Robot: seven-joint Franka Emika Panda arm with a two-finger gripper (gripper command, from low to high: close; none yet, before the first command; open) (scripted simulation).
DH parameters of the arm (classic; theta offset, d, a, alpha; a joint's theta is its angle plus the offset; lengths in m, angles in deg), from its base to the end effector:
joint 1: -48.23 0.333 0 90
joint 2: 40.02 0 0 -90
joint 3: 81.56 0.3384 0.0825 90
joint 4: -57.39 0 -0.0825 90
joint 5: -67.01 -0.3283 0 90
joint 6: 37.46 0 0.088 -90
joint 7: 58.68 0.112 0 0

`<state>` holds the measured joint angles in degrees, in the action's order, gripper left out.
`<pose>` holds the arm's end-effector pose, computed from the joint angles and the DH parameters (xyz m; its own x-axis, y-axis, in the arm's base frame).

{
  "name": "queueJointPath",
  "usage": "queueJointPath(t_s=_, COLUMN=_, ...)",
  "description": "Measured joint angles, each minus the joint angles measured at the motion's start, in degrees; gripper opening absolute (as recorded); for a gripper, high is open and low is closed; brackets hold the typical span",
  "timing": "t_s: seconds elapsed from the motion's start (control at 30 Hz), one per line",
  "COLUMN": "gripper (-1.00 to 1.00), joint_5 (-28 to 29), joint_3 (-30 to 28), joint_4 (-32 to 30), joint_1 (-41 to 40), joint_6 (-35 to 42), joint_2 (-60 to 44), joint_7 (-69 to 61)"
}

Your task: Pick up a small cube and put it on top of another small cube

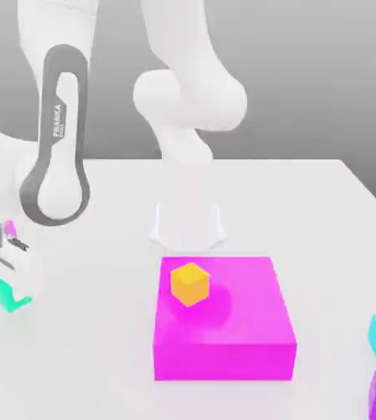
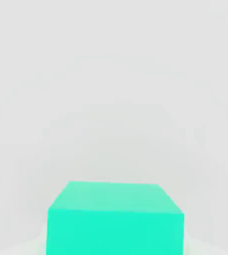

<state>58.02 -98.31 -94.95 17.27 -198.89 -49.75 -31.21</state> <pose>0.2653 -0.3060 0.2558 0.1135 -0.9935 -0.0009 -0.9935 -0.1135 -0.0006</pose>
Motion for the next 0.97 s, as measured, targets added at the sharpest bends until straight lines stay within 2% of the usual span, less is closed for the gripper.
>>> queueJointPath(t_s=0.13, gripper=-1.00, joint_5=5.88, joint_3=2.20, joint_4=-3.01, joint_1=6.18, joint_6=5.11, joint_2=8.71, joint_7=11.85)
queueJointPath(t_s=0.27, gripper=-1.00, joint_5=8.35, joint_3=7.17, joint_4=-6.11, joint_1=10.58, joint_6=10.24, joint_2=17.15, joint_7=22.42)
queueJointPath(t_s=0.43, gripper=-1.00, joint_5=7.31, joint_3=14.95, joint_4=-9.98, joint_1=15.53, joint_6=16.64, joint_2=27.41, joint_7=32.77)
queueJointPath(t_s=0.63, gripper=-1.00, joint_5=3.07, joint_3=23.81, joint_4=-14.59, joint_1=22.94, joint_6=24.43, joint_2=39.81, joint_7=43.09)
queueJointPath(t_s=0.7, gripper=-1.00, joint_5=2.39, joint_3=25.17, joint_4=-15.74, joint_1=23.81, joint_6=22.39, joint_2=38.92, joint_7=44.36)
queueJointPath(t_s=0.83, gripper=-1.00, joint_5=1.87, joint_3=26.68, joint_4=-17.61, joint_1=23.41, joint_6=13.42, joint_2=31.80, joint_7=44.70)
queueJointPath(t_s=0.87, gripper=1.00, joint_5=1.87, joint_3=26.86, joint_4=-18.00, joint_1=23.34, joint_6=11.30, joint_2=30.09, joint_7=44.77)
queueJointPath(t_s=0.97, gripper=1.00, joint_5=1.87, joint_3=26.86, joint_4=-18.00, joint_1=23.35, joint_6=11.30, joint_2=30.09, joint_7=44.77)
